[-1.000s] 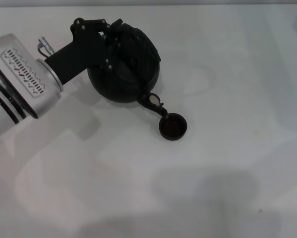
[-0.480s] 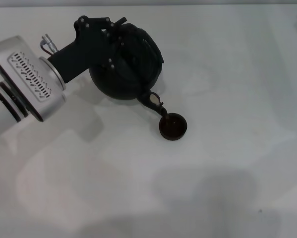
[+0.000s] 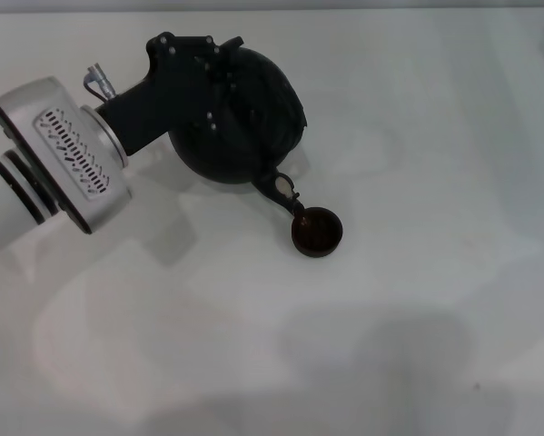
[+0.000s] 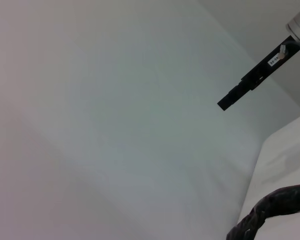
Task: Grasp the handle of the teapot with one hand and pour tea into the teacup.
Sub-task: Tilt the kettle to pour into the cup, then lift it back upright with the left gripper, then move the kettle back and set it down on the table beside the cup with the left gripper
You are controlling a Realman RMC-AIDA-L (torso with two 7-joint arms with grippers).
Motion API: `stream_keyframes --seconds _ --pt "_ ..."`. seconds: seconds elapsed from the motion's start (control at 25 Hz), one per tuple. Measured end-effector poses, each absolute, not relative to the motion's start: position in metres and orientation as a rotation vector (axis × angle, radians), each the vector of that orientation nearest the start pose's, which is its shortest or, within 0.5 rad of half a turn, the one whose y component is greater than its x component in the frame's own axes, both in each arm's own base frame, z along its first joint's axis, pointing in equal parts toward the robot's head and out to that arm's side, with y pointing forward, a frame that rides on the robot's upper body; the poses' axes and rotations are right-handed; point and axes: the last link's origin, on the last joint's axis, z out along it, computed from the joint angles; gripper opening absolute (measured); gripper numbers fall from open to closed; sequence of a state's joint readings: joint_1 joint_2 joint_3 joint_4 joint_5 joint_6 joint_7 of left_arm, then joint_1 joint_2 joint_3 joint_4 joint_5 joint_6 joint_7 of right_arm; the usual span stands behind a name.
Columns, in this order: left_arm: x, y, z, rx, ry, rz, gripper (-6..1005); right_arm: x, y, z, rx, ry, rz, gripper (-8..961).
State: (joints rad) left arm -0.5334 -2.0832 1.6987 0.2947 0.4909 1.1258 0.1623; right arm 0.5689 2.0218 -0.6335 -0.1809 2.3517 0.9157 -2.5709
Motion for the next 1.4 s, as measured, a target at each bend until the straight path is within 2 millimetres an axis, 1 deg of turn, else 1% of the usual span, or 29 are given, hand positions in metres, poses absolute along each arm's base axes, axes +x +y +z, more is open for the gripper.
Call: stream_keyframes --seconds 0.56,0.68,0.8,1.0,1.2,1.4 --pt "-0.235 0.348 -0.069 -2.140 0.475 -0.504 86 0.350 0.395 0.061 -1.486 0.741 0.705 838" --pt "-0.236 0.349 -0.068 -2.144 0.409 -0.533 86 0.350 0.395 0.061 -1.486 0.741 0.705 838" --pt "-0.236 0.350 -0.066 -2.147 0.297 -0.586 87 0.349 0.396 0.061 -1.486 0.741 0.706 838" --pt "-0.237 0.349 -0.066 -2.160 0.220 -0.622 86 0.349 0.396 0.061 -1.486 0.741 0.707 838" --pt "-0.240 0.345 -0.070 -2.182 0.161 -0.642 87 0.346 0.399 0.060 -1.490 0.738 0.713 838" --pt "-0.250 0.340 -0.067 -2.114 0.038 -0.667 87 0.346 0.399 0.060 -1.488 0.746 0.720 838"
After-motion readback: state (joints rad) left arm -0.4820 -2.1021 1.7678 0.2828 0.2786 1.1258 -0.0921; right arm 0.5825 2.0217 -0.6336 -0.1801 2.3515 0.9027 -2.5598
